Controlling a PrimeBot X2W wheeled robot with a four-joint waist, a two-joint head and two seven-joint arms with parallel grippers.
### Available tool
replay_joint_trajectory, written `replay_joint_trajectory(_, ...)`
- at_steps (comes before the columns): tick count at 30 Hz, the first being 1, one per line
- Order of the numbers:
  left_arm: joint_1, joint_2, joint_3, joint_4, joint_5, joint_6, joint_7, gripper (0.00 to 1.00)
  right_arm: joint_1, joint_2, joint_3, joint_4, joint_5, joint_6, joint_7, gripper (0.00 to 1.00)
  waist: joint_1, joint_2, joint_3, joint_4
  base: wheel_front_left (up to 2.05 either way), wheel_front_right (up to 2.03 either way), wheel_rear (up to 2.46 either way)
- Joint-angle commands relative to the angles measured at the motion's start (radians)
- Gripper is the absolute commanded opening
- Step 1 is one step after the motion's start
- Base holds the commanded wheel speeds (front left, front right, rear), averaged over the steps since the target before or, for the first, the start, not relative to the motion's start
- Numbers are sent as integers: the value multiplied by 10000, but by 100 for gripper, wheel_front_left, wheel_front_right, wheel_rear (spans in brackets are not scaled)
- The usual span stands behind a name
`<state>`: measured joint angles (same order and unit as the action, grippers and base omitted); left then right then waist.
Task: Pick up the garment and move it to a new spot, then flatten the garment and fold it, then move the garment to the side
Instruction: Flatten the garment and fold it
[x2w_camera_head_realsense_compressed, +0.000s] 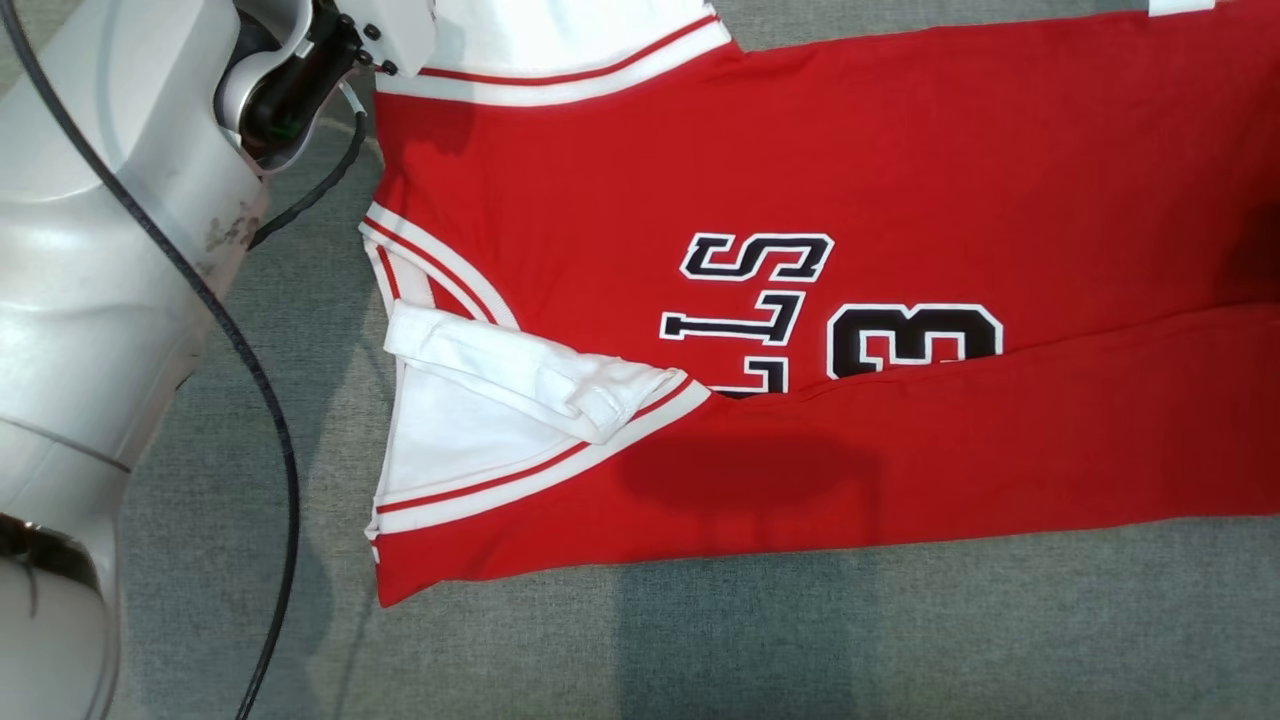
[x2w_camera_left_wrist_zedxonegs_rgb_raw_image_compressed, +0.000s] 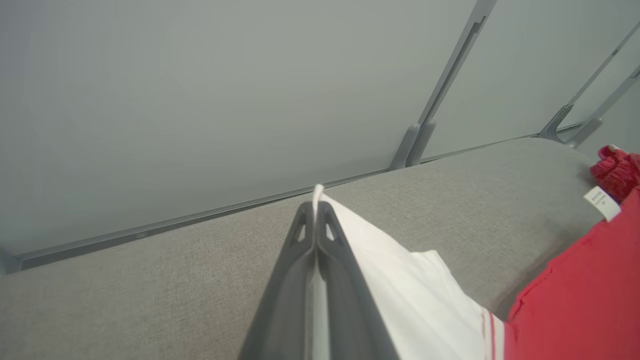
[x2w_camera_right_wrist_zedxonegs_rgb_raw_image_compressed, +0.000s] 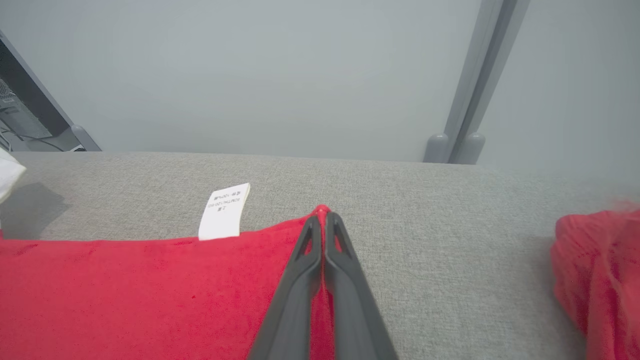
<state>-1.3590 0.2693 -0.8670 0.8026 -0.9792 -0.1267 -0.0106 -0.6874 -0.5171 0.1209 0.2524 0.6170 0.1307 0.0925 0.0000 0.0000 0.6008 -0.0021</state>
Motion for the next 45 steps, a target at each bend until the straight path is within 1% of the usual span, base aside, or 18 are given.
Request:
replay_joint_trajectory(1,-157,438,204,-286,-55,-40,-101,0,34,-297,95,-203,-14,0,-140,0,0,0,-20,45,0,0,0)
replay_joint_trajectory(11,780,1520,0,-2444,-834,-40,-593,0,392,-771,341,-261,661,0,-821,0,0,0,-321,452,0,0,0)
replay_joint_trajectory(12,1045,1789,-35,-2950,-927,-40,-725,0,590,-878,378,-344,814,0,-937,0,0,0,-408,506,0,0,0)
replay_joint_trajectory(20,2460,2730,9,-4913,-1516,5,-1024,0,1740,-1188,412,-890,1472,0,-1302,0,0,0,-792,668,0,0,0)
replay_joint_trajectory(23,3083,3102,10,-5784,-1675,218,-1046,0,2185,-1264,368,-1135,1696,0,-1370,0,0,0,-940,711,0,0,0)
replay_joint_trajectory(28,4098,3796,-36,-7351,-1943,735,-919,0,2837,-1383,182,-1383,2033,0,-1379,0,0,0,-1123,810,0,0,0)
replay_joint_trajectory(32,4792,4373,-32,-8413,-2091,1227,-853,0,3264,-1525,-175,-1333,2197,0,-1462,0,0,0,-1211,938,0,0,0)
replay_joint_trajectory(36,5386,4829,-2,-9106,-2239,1593,-897,0,3562,-1605,-455,-1178,2313,0,-1476,0,0,0,-1264,1110,0,0,0)
replay_joint_trajectory(39,5751,5034,-15,-9470,-2302,1786,-973,0,3789,-1662,-624,-1010,2390,0,-1428,0,0,0,-1298,1283,0,0,0)
replay_joint_trajectory(45,6211,5128,-212,-10007,-2309,1989,-991,0,4445,-1740,-921,-925,2543,0,-1350,0,0,0,-1360,1563,0,0,0)
